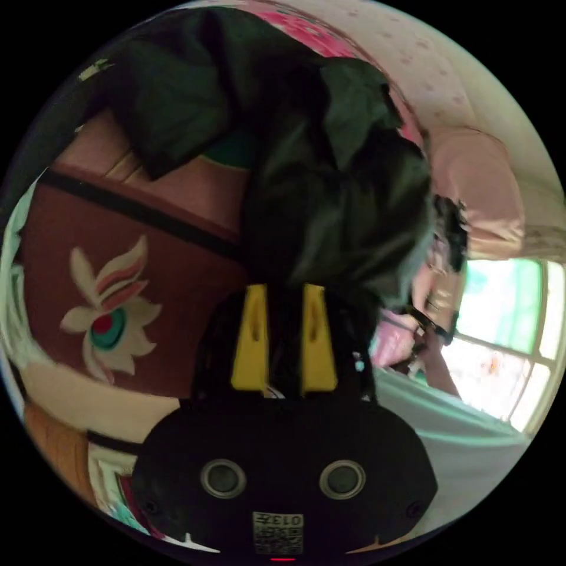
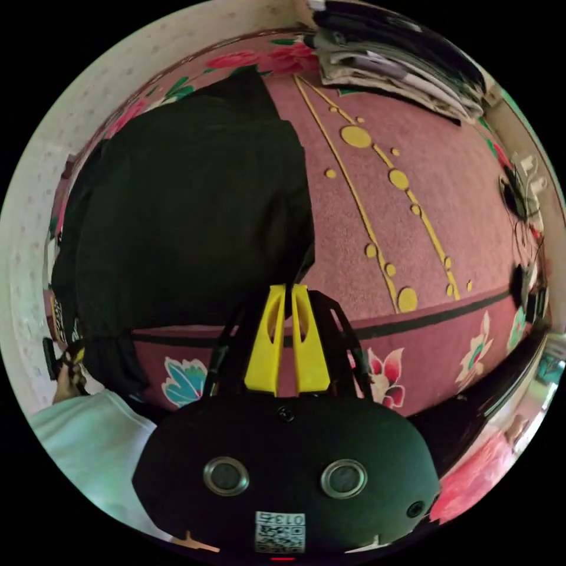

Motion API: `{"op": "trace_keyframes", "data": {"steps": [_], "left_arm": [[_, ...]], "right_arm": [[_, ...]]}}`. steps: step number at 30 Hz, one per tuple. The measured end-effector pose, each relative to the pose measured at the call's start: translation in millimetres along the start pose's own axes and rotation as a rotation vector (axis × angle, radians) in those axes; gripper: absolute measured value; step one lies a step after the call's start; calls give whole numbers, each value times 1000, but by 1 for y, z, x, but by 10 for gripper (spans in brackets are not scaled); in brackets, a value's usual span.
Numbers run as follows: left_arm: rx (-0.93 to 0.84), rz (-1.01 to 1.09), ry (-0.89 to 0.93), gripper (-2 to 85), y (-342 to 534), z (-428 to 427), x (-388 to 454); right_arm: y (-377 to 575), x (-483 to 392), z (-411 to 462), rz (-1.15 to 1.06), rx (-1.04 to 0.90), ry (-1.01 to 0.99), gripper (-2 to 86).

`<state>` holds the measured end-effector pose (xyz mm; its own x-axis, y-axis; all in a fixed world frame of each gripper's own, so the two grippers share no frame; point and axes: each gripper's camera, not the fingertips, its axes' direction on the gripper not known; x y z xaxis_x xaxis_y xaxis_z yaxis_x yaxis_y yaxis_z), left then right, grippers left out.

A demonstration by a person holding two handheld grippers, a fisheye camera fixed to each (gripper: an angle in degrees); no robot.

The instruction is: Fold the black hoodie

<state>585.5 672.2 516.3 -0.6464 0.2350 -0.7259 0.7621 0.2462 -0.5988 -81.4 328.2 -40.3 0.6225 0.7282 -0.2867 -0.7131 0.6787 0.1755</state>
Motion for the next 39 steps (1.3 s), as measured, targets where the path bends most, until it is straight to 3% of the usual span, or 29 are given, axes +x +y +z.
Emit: {"op": "trace_keyframes", "data": {"steps": [2, 5, 8, 10, 13, 15, 16, 17, 18, 21, 23, 27, 29, 31, 33, 36, 39], "left_arm": [[-55, 99, 283, 8, -25, -11, 2], [65, 275, 415, 2, -34, -67, 22], [121, 482, 363, 0, -23, -114, 47], [96, 502, 415, 1, -19, -116, 44], [-96, 388, 380, 2, -20, -61, 19], [-220, 263, 311, 4, -19, -19, -14], [-195, 129, 411, 7, -15, -11, -42], [-91, 26, 569, 9, -8, -18, -66], [-38, -8, 615, 11, -4, -23, -75], [95, -17, 531, 34, 7, -55, -96], [136, 31, 426, 71, 2, -68, -95], [141, 133, 297, 120, -28, -68, -71], [78, 171, 198, 103, -54, -51, -55], [-64, 181, 153, 27, -74, -27, -51], [-124, 166, 125, 20, -86, -17, -51], [-48, 224, 197, 31, -86, -38, -53], [174, 197, 362, 62, -72, -80, -79]], "right_arm": [[5, -10, -5, -100, 33, 46, 24], [37, 0, -61, -129, 214, 37, 20], [101, 21, -116, -123, 393, 3, 19], [138, 34, -112, -95, 414, -15, 20], [179, 51, -31, -10, 234, 95, 24], [196, 67, 45, 72, 67, 55, 28], [207, 76, 87, 119, -77, 10, 31], [222, 76, 103, 148, -116, 32, 35], [229, 74, 101, 154, -86, 52, 36], [250, 51, 78, 130, 68, 204, 54], [247, 11, 66, 16, 192, 163, 64], [221, -103, 78, -281, 246, 6, 73], [207, -200, 96, -490, 245, -107, 77], [201, -274, 115, -637, 225, -201, 76], [198, -348, 137, -775, 151, -263, 75], [198, -444, 163, -863, 93, -354, 108], [205, -517, 181, -902, 61, -392, 141]]}}
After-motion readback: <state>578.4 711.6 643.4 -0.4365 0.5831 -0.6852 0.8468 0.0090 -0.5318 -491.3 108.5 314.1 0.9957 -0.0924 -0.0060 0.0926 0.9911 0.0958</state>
